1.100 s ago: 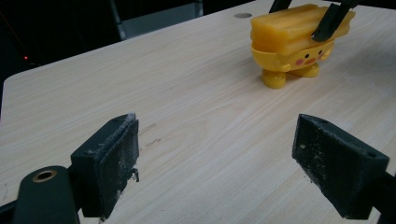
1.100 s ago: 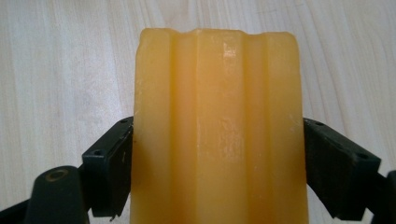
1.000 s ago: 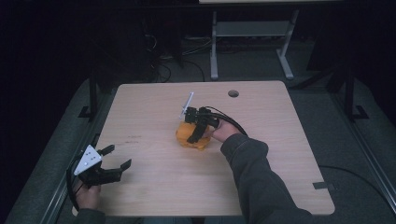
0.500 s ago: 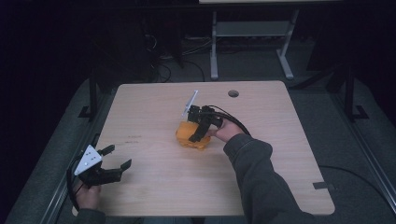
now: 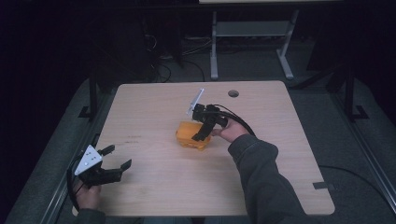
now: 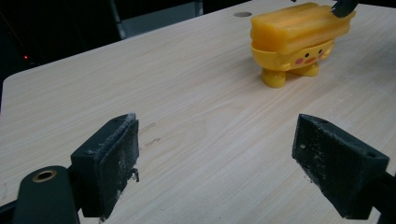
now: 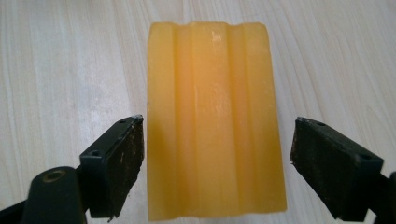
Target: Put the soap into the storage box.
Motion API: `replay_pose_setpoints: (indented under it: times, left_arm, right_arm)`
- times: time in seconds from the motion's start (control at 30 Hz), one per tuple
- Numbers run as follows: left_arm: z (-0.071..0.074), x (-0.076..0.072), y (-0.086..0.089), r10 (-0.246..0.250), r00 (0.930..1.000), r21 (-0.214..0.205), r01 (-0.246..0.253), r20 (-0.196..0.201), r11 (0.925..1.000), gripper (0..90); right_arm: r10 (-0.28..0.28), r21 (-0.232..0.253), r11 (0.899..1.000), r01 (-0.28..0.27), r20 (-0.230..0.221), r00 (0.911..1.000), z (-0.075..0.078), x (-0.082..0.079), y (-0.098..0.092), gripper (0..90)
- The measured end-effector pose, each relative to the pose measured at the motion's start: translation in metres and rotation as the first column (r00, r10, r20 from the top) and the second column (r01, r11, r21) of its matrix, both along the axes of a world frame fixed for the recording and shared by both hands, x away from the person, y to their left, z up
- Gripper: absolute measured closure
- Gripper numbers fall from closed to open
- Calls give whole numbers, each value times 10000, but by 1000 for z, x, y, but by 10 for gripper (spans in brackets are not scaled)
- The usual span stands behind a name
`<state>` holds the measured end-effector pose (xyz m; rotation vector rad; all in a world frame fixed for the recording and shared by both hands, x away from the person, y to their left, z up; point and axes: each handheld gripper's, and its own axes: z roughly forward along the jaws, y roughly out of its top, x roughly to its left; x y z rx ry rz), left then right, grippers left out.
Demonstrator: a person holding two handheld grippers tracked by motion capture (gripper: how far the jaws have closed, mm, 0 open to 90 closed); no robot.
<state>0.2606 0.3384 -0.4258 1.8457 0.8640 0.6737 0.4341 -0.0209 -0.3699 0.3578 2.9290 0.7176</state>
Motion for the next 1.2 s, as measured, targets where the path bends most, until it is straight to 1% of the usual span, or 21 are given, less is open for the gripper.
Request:
replay_pose_setpoints:
  times: [0.13, 0.23, 0.3, 0.4, 0.5, 0.6, 0.93, 1.0, 1.03, 1.2]
  left_arm:
    - [0, 0, 0, -10, 10000, -11, 10, 13, 10000, 139]
    - [0, 0, 0, -3, 10000, -17, 3, 22, 10000, 139]
    - [0, 0, 0, -5, 10000, -17, 5, 11, 10000, 139]
    - [0, 0, 0, -4, 10000, 45, 4, -4, 10000, 139]
    - [0, 0, 0, -18, 10000, 94, 18, -10, 10000, 139]
    - [0, 0, 0, -14, 10000, 100, 14, -6, 9999, 139]
    - [0, 0, -1, -33, 10000, 140, 33, -9, 9999, 139]
    - [0, 0, -1, -28, 10000, 122, 28, -21, 9999, 139]
    - [0, 0, -1, -22, 10000, 115, 22, -20, 9999, 139]
    - [0, 0, -1, -38, 10000, 162, 39, -28, 9999, 139]
  right_arm:
    - [-31, 92, 10000, 31, 66, 10000, 3, -2, -4, 169]
    - [-123, 298, 9995, 119, 130, 9998, 8, -4, -10, 170]
    - [-141, 327, 9994, 136, 144, 9998, 8, -4, -12, 170]
    - [-247, 317, 9992, 239, 248, 9994, 11, -7, -17, 170]
    - [-329, 475, 9984, 316, 260, 9991, 12, -9, -22, 170]
    - [-355, 417, 9985, 342, 314, 9989, 12, -11, -26, 170]
    - [-585, 679, 9961, 561, 338, 9977, 13, -18, -43, 170]
    - [-713, 711, 9950, 695, 239, 9972, 13, -21, -47, 176]
    - [-632, 751, 9953, 607, 320, 9975, 12, -21, -49, 184]
    - [-800, 779, 9939, 778, 256, 9965, 11, -24, -58, 188]
